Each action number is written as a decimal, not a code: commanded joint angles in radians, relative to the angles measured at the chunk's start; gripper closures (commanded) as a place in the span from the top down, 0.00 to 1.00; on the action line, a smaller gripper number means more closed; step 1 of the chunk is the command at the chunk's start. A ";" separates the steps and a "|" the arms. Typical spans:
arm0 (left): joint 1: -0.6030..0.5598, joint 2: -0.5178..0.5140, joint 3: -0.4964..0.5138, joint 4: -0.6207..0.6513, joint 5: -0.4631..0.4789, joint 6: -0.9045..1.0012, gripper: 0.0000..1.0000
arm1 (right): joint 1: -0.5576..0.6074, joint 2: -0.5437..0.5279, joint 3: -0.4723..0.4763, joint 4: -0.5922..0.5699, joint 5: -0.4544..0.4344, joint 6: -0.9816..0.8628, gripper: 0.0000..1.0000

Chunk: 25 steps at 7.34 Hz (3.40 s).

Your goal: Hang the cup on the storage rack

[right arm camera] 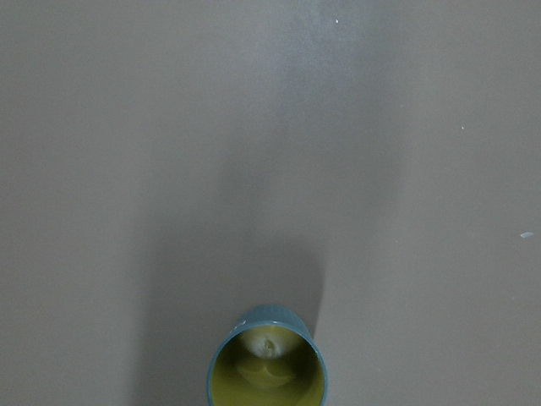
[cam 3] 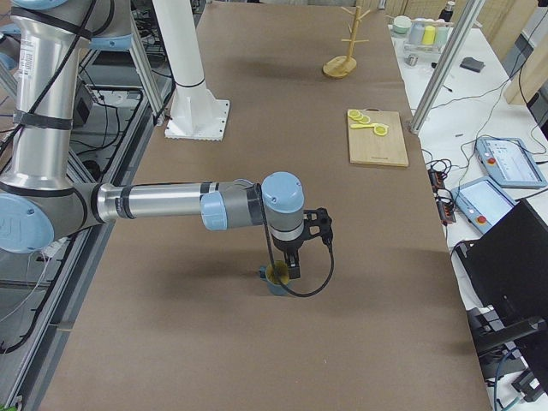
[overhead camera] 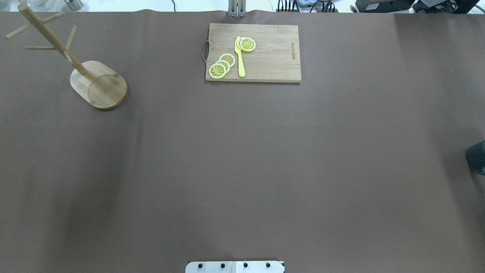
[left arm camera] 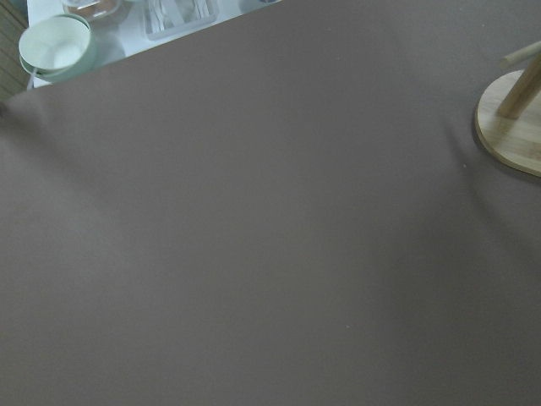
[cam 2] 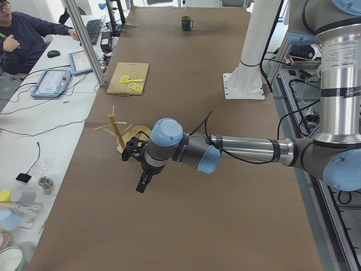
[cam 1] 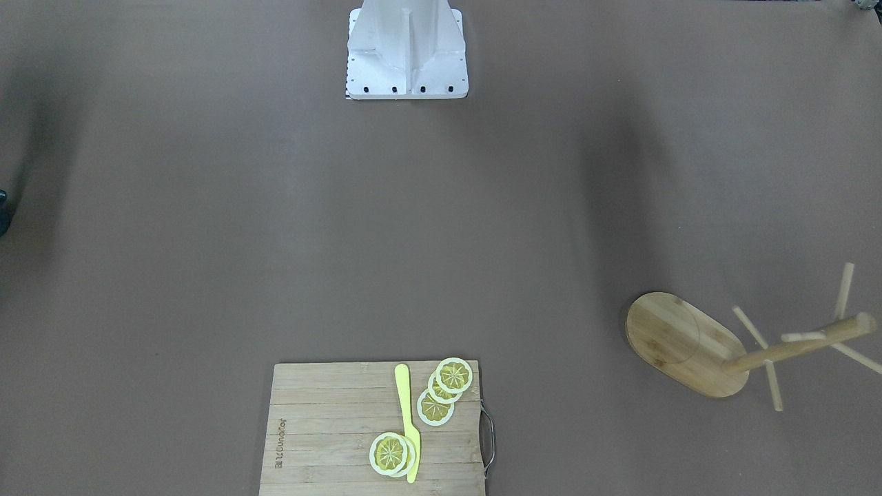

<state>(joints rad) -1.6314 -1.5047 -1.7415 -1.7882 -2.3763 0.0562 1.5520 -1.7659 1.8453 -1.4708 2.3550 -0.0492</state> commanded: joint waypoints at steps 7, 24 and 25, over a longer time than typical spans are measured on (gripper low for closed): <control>0.002 -0.006 -0.062 -0.099 0.009 -0.006 0.99 | -0.104 -0.070 -0.136 0.161 -0.006 0.085 0.97; 0.002 -0.005 -0.052 -0.115 0.011 -0.007 0.99 | -0.176 0.127 -0.273 0.481 0.009 0.866 0.00; 0.004 -0.005 -0.050 -0.115 0.011 -0.007 0.99 | -0.181 0.156 -0.261 0.483 0.004 0.970 0.00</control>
<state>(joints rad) -1.6286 -1.5099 -1.7940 -1.9037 -2.3652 0.0496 1.3749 -1.6469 1.5736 -0.9891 2.3639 0.7886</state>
